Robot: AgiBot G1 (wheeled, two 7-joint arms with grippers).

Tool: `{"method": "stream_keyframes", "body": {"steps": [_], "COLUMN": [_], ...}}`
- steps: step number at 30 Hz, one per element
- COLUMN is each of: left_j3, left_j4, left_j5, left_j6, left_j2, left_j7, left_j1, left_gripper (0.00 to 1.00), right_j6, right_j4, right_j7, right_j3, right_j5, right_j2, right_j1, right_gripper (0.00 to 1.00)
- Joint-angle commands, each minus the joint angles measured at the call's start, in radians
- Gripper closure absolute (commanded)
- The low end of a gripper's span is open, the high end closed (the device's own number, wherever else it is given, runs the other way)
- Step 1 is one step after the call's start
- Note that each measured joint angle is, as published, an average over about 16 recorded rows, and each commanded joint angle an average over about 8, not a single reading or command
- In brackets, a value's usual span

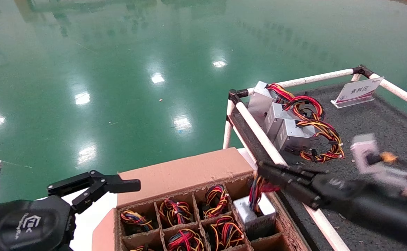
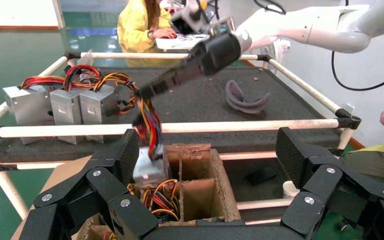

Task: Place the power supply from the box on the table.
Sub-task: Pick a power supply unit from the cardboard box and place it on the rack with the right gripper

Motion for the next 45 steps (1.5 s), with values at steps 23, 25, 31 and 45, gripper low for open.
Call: {"method": "stream_keyframes", "body": {"steps": [23,25,31,45], "left_j3": [0.0,0.0,0.0,0.0], "left_j4": [0.0,0.0,0.0,0.0], "left_j5": [0.0,0.0,0.0,0.0], "left_j6": [0.0,0.0,0.0,0.0], "left_j2": [0.0,0.0,0.0,0.0], "left_j7": [0.0,0.0,0.0,0.0], "left_j1": [0.0,0.0,0.0,0.0], "left_gripper": [0.0,0.0,0.0,0.0], "right_j6": [0.063,0.039,-0.036,-0.12], "right_j4": [0.024,-0.004,-0.096,-0.233], "right_j7": [0.195,0.189,0.159,0.078], "right_j3": [0.174,0.181,0.199,0.226], "right_j5": [0.188,0.194,0.21,0.242], "right_j2": [0.187,0.201,0.236,0.235], "right_j1": [0.172,0.176,0.156,0.062], "right_gripper": [1.0,1.0,1.0,1.0]}}
